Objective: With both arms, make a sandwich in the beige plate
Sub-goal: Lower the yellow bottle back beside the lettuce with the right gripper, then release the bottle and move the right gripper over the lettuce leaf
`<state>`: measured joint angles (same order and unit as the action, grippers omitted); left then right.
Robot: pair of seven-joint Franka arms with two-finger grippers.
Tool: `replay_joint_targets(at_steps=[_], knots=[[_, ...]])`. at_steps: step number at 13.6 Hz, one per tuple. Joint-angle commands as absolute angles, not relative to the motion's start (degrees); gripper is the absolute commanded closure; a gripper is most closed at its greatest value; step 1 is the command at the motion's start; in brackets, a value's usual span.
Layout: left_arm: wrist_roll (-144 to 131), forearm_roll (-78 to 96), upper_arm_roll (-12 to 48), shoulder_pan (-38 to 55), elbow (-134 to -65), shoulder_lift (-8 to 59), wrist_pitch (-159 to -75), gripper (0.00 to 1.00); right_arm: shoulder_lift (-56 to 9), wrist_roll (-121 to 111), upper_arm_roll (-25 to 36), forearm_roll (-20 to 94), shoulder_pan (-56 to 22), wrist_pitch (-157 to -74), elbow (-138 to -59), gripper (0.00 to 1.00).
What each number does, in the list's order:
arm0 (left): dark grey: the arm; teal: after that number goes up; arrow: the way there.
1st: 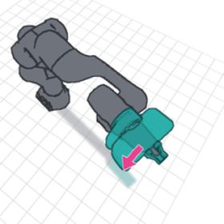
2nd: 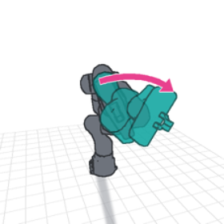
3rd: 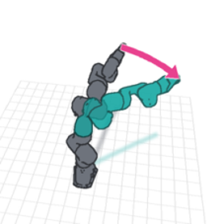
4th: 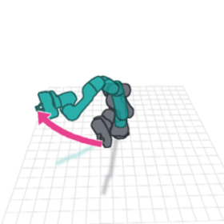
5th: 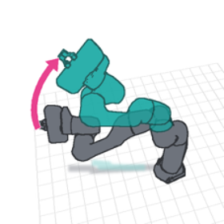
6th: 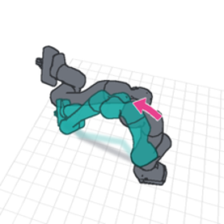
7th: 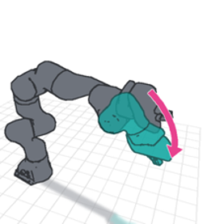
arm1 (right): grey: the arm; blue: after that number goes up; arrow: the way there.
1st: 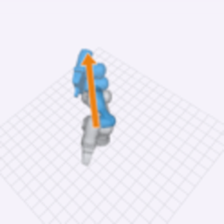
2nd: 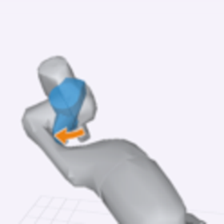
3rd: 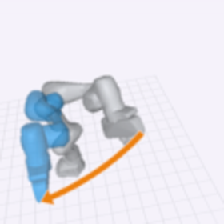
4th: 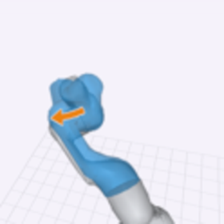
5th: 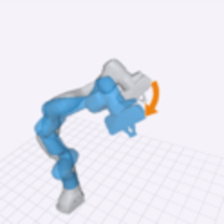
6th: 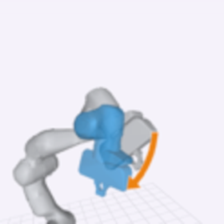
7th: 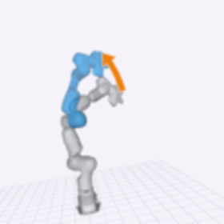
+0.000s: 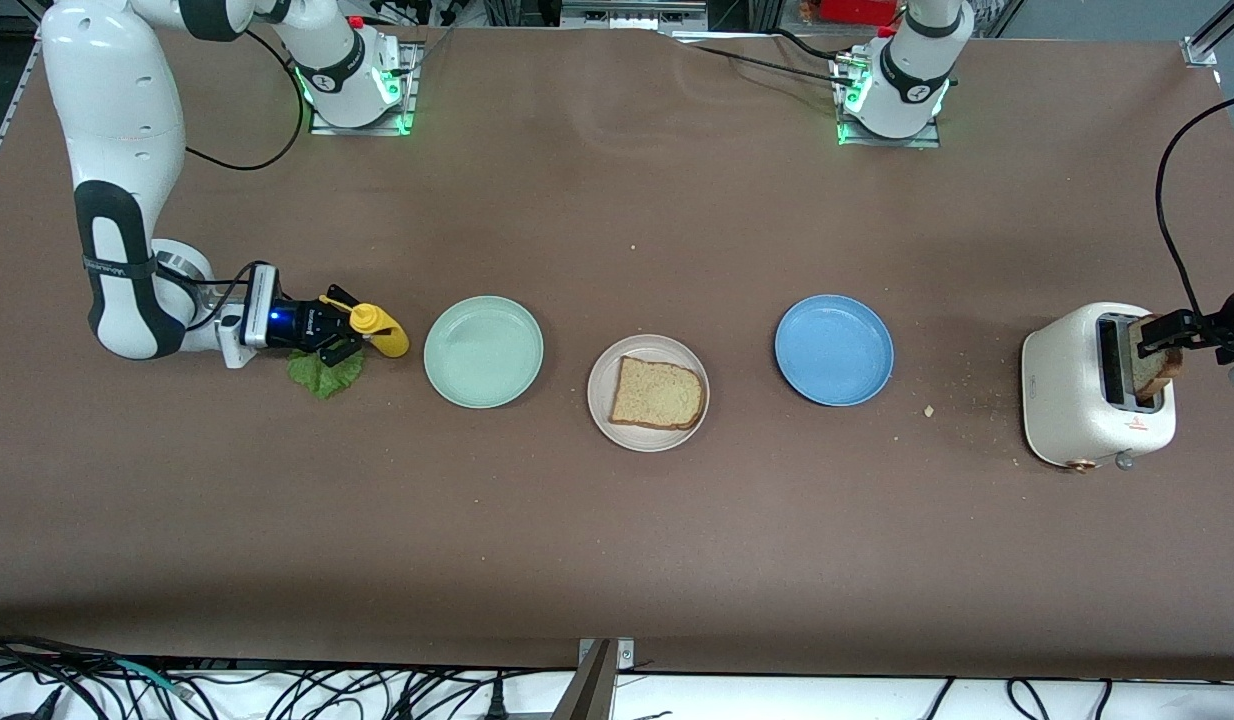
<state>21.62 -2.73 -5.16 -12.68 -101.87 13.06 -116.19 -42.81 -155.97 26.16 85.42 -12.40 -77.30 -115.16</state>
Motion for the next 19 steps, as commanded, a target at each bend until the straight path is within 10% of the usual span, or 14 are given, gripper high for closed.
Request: replay_joint_targets(at_steps=[1, 4, 5, 6, 7, 19], knots=[[23.8, -2.1, -4.5, -13.9, -104.2, 11.2, -118.0, 0.0, -46.6, -159.6, 25.7, 87.5, -11.4, -74.1, -112.9, 1.0], [23.9, -2.1, -4.5, -14.1, -104.2, 11.7, -118.6, 0.0, -46.7, -158.7, 25.6, 87.9, -11.5, -74.2, -112.2, 0.94], [23.9, -2.1, -4.5, -14.1, -104.6, 11.7, -118.7, 0.0, -46.6, -158.6, 25.7, 87.7, -11.5, -74.4, -112.1, 0.75], [23.9, -2.1, -4.5, -14.2, -104.9, 11.8, -119.1, 0.0, -46.7, -158.2, 25.7, 87.6, -11.5, -74.4, -111.8, 0.1], [23.9, -2.1, -4.5, -14.3, -105.7, 11.9, -120.2, 0.0, -46.8, -157.6, 25.7, 87.5, -11.3, -74.3, -111.8, 0.0], [24.0, -2.1, -4.5, -17.3, -108.1, 15.6, -125.0, 0.03, -46.3, -139.9, 35.7, 74.0, -12.8, -77.8, -102.9, 0.01]])
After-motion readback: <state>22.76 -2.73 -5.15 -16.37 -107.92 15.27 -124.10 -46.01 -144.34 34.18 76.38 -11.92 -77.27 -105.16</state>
